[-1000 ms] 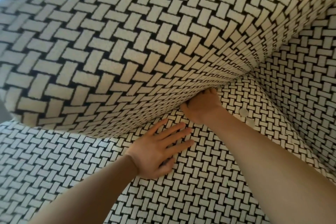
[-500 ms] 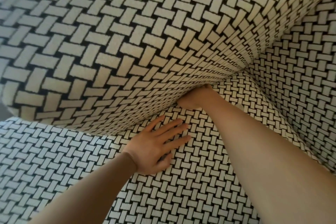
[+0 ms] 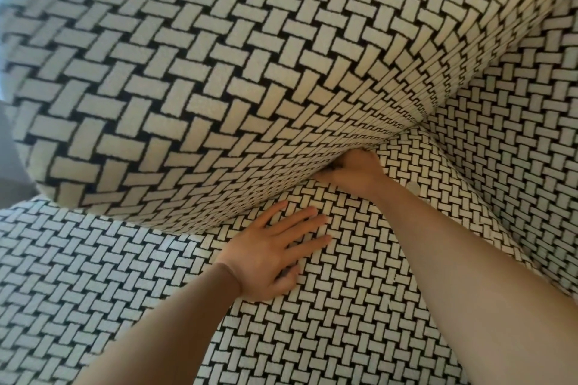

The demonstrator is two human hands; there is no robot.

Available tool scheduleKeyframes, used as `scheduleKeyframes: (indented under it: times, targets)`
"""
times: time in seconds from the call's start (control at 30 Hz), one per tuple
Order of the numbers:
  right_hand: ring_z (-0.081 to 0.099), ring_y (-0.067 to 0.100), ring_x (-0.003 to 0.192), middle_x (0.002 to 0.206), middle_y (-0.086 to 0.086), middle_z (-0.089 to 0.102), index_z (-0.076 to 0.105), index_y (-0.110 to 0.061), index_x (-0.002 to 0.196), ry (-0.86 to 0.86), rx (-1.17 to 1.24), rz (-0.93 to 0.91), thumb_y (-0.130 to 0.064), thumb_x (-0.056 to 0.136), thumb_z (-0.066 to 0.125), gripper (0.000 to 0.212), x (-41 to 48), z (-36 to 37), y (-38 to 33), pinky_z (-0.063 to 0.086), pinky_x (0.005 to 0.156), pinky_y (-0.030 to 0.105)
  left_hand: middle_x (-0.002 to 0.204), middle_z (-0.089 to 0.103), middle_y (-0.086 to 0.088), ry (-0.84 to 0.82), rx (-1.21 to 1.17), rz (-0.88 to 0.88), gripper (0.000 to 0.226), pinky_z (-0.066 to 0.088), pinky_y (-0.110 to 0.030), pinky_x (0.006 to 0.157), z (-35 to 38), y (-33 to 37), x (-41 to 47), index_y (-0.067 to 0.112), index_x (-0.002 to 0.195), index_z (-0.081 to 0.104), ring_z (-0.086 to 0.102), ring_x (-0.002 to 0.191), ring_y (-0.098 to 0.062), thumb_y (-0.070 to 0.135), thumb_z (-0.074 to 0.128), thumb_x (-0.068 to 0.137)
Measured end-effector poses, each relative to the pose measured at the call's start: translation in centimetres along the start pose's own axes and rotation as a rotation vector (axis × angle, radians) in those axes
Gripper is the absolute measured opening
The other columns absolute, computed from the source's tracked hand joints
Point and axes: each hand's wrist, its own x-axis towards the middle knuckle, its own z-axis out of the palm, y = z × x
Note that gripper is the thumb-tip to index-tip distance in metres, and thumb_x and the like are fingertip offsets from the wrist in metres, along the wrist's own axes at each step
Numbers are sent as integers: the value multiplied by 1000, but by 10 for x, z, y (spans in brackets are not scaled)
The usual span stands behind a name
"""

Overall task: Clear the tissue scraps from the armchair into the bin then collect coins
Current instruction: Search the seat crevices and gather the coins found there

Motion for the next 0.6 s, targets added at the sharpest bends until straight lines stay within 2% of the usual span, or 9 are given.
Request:
scheduleKeyframes:
  times: [0.13, 0.37, 0.47, 0.6]
  targets:
    - [46, 22, 126, 128, 0, 60, 62, -19, 122, 71, 156, 82, -49, 72, 73, 60, -4, -1, -6, 34, 108, 35, 155, 21, 1, 11, 1, 5, 60, 11, -46, 116, -1, -1, 0, 27, 146, 31, 14, 145, -17, 35, 40, 87]
    - [48, 24, 122, 125, 2, 61, 61, -15, 120, 111, 254, 170, -43, 66, 79, 64, -5, -2, -12, 36, 105, 32, 155, 23, 0, 17, -6, 6, 60, 15, -47, 115, -3, 0, 0, 26, 145, 32, 15, 145, -18, 35, 41, 86]
    - [45, 25, 123, 126, 4, 59, 59, -15, 120, 100, 133, 153, -47, 74, 71, 58, -6, 0, -16, 28, 109, 33, 155, 24, 0, 12, -4, 6, 60, 17, -48, 115, -3, 0, 1, 26, 145, 32, 17, 144, -18, 35, 40, 86]
    - [30, 27, 135, 141, 7, 46, 51, -15, 132, 61, -211, 129, -52, 89, 44, 57, -11, 11, -25, 12, 113, 40, 154, 27, -1, 8, -8, 5, 59, 21, -50, 114, -3, 0, 1, 27, 145, 32, 20, 143, -19, 36, 39, 87]
